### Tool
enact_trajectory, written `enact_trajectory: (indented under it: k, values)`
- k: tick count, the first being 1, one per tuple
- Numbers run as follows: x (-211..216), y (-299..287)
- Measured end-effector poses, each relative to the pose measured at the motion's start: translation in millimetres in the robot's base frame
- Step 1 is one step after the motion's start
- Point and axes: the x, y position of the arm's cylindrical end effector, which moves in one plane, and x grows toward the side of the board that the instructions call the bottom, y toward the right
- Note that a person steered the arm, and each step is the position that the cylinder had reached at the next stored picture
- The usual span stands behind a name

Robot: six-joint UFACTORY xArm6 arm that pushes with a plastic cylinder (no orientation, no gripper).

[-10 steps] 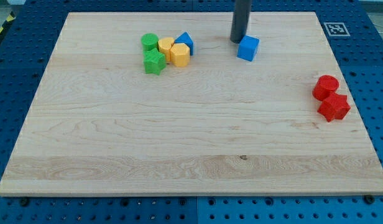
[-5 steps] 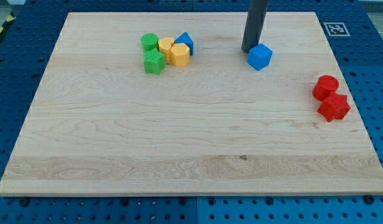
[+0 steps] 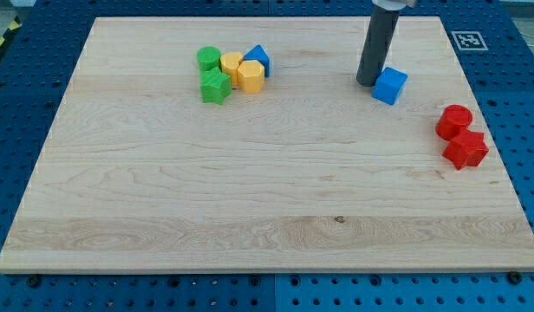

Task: Move the blue cube above the red circle

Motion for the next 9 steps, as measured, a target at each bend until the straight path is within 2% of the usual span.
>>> enact_trajectory:
  k: [3,5,7,9]
  values:
    - [22,60]
    - [15,68]
    - [-34,3]
    - [-82,-105]
